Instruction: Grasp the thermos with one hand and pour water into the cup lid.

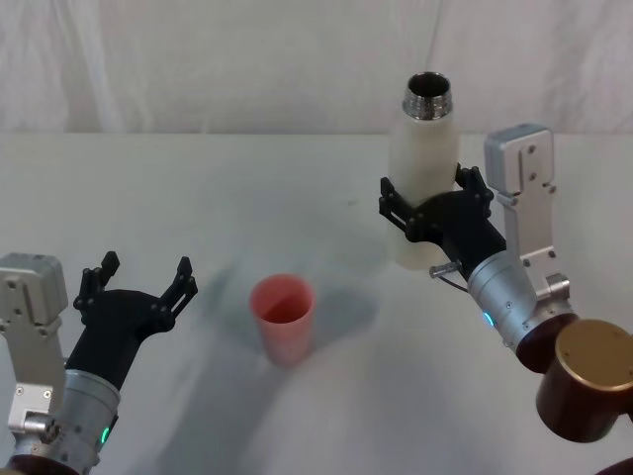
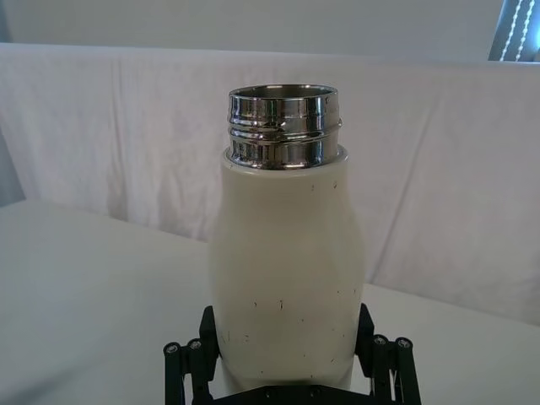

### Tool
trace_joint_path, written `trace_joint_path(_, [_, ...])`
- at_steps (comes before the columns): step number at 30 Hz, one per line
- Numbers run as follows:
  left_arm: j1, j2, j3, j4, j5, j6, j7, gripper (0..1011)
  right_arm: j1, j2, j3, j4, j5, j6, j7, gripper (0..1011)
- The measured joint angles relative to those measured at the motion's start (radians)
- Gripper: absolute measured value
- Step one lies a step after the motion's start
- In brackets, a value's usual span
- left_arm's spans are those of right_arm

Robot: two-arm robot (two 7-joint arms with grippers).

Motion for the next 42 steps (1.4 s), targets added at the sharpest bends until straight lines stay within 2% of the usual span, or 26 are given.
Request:
trace_joint_path(10, [0.0,0.0,0.0,0.0,0.0,0.0,0.0,1001,-0.036,0.031,0.008,-0.04,-0.02,-0.004,0.005,950])
trace_joint_path(29, [0.0,0.0,0.0,0.0,0.0,0.0,0.0,1001,-0.049,0.053,-0.02,-0.04,-0.179,-0.092,-0.044,950])
trace_joint_path(38, [0.0,0.0,0.0,0.0,0.0,0.0,0.0,1001,-0.047,0.079,-0.041,-0.027,-0.278,-0.129,-0.055,950])
trace_joint_path(42, [0.0,0.0,0.0,0.0,0.0,0.0,0.0,1001,-0.045,0.086,-0.047,-0.026,-0.306,-0.138,-0.057,950])
